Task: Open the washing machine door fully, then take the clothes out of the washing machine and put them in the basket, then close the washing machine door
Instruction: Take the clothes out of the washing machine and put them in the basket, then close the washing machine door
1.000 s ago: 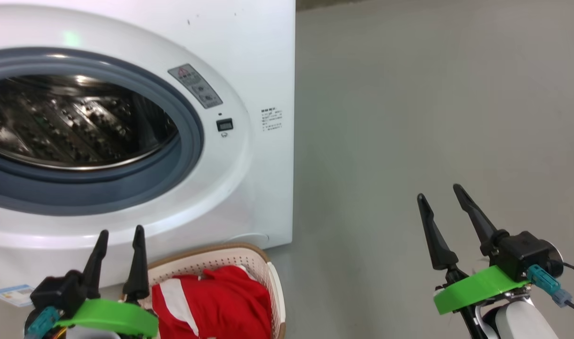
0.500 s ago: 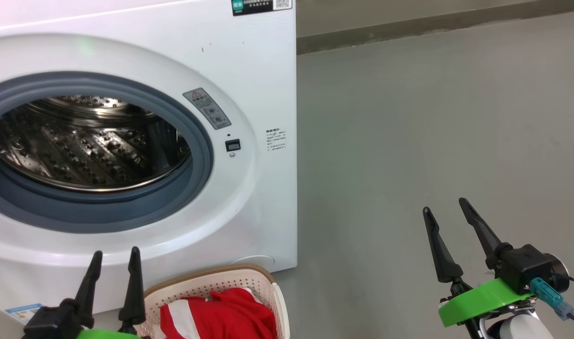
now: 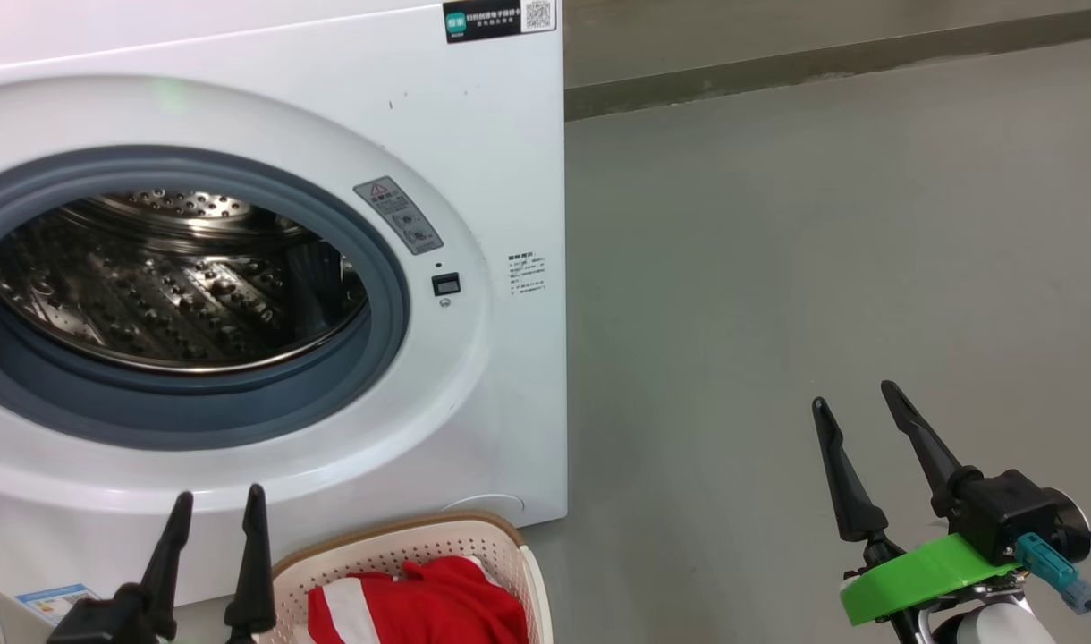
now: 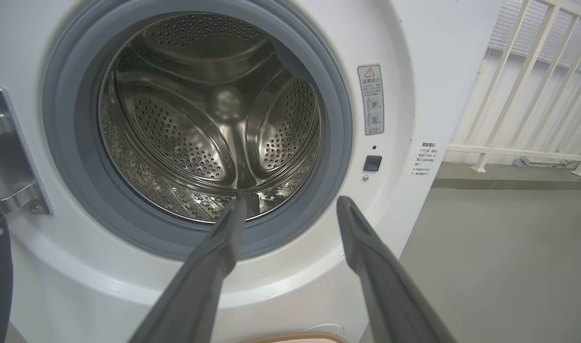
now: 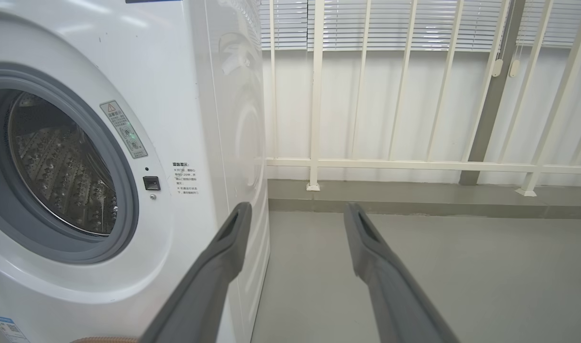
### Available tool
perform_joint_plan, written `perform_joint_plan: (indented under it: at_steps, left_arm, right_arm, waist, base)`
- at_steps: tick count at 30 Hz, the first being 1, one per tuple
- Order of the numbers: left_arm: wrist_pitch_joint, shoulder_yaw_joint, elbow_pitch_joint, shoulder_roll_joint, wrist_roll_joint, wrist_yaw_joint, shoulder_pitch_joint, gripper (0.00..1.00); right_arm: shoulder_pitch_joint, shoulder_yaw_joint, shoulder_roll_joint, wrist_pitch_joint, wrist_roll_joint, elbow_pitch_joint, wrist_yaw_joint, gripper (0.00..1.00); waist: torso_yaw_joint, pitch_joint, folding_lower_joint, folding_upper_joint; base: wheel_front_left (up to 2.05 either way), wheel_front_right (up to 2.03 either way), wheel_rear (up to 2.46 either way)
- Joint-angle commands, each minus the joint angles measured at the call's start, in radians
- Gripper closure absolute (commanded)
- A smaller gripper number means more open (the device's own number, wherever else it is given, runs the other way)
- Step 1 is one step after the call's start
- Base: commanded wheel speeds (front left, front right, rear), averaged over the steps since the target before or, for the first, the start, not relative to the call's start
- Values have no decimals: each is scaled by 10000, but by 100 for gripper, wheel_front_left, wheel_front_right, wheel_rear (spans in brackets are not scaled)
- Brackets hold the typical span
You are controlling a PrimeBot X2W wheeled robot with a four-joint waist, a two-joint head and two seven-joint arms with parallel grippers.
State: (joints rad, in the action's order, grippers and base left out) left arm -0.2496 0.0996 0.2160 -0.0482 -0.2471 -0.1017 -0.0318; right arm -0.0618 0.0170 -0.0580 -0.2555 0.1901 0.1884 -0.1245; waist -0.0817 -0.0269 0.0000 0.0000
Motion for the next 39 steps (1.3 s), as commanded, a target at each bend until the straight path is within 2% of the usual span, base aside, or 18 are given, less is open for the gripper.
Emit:
perform_joint_plan:
  at_steps: [1, 19, 23, 30, 39]
  left_arm:
    - [-122, 363, -282, -121, 116, 63, -24, 0]
    - [-122, 164, -676, -219, 181, -34, 95, 0]
    - [-122, 173, -628, -253, 287, 144, 97, 0]
    - [-122, 180, -575, -297, 278, 271, 55, 0]
    - [-122, 74, -631, -389, 195, 206, 14, 0]
  right_arm:
    - [-65, 245, -116, -63, -81, -288, -62, 0]
    - [0, 268, -138, -63, -86, -274, -62, 0]
    - [-19, 263, -143, -63, -85, -250, -62, 0]
    - [-21, 254, -138, -63, -71, -216, -62, 0]
    - [-23, 258, -117, -63, -56, -207, -62, 0]
  waist:
    - [-4, -13, 0, 0]
    - [-25, -63, 0, 0]
    - [-21, -57, 0, 0]
    - [1, -57, 0, 0]
    - [28, -36, 0, 0]
  base:
    - [0, 0, 0]
    - [0, 0, 0]
    - [-16, 5, 11]
    - [-97, 68, 28]
    - [-183, 182, 0]
